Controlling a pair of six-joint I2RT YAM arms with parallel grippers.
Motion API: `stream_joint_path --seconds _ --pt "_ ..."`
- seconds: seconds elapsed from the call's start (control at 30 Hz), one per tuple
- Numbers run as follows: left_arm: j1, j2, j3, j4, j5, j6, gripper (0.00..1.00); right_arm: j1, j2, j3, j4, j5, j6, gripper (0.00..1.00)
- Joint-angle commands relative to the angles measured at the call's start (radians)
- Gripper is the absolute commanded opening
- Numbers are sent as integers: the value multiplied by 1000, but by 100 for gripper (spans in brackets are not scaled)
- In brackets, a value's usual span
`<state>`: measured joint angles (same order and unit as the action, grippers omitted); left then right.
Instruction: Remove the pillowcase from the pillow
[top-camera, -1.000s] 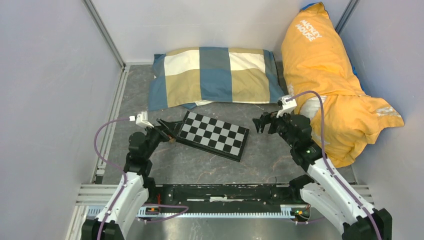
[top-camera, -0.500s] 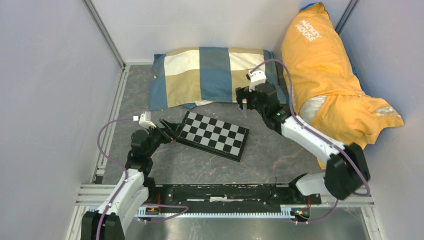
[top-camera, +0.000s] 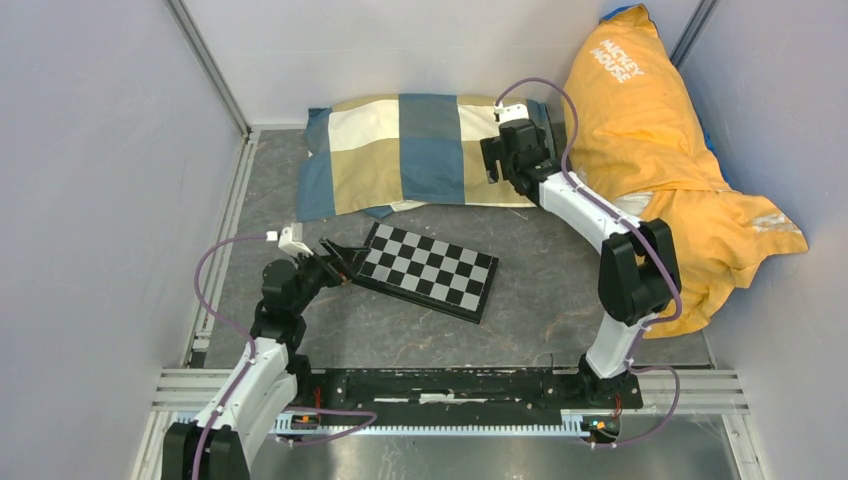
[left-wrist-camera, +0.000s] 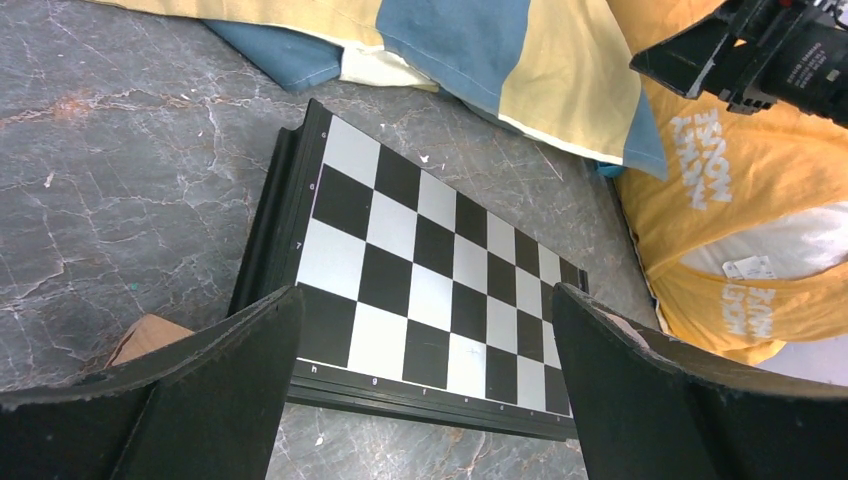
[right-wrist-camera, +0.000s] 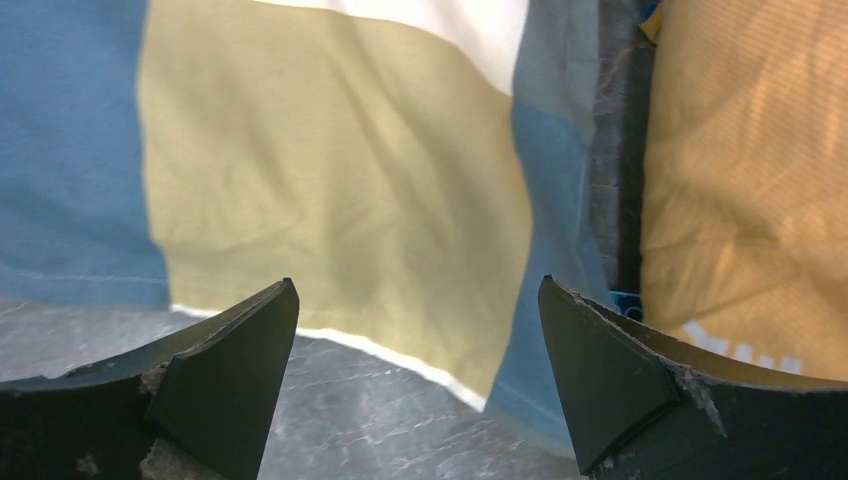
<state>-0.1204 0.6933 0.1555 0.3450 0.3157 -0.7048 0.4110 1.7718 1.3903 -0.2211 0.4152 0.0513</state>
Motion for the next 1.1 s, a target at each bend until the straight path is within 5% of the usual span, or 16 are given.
stream_joint_path --seconds 0.0,0.23,0.37,0.5,0.53,0.57,0.6,0.73,0.87,1.07 --pt "-5 10 21 13 2 41 100 -47 74 115 -86 34 -38 97" --pt "-4 13 22 11 0 34 100 -69 215 250 -160 133 -103 92" --pt "-4 8 23 9 0 36 100 -109 272 299 -178 87 -116 76" --pt "-4 6 22 8 -1 36 100 -109 324 375 -242 47 -120 50" --pt "-4 6 24 8 0 35 100 -109 325 396 -275 19 -118 34" --pt "-5 4 25 3 0 37 100 -107 314 403 -292 -1 -111 8" --pt "-4 1 30 -10 -1 43 100 -104 283 386 -289 -14 -106 0" --pt "-5 -15 32 -23 -8 47 100 -55 109 264 -199 -19 -129 0" --pt "-5 -19 31 -25 -13 49 100 14 4 349 -262 -19 -161 0" --pt "-5 -35 33 -31 -7 62 100 81 -179 409 -258 -251 -132 0"
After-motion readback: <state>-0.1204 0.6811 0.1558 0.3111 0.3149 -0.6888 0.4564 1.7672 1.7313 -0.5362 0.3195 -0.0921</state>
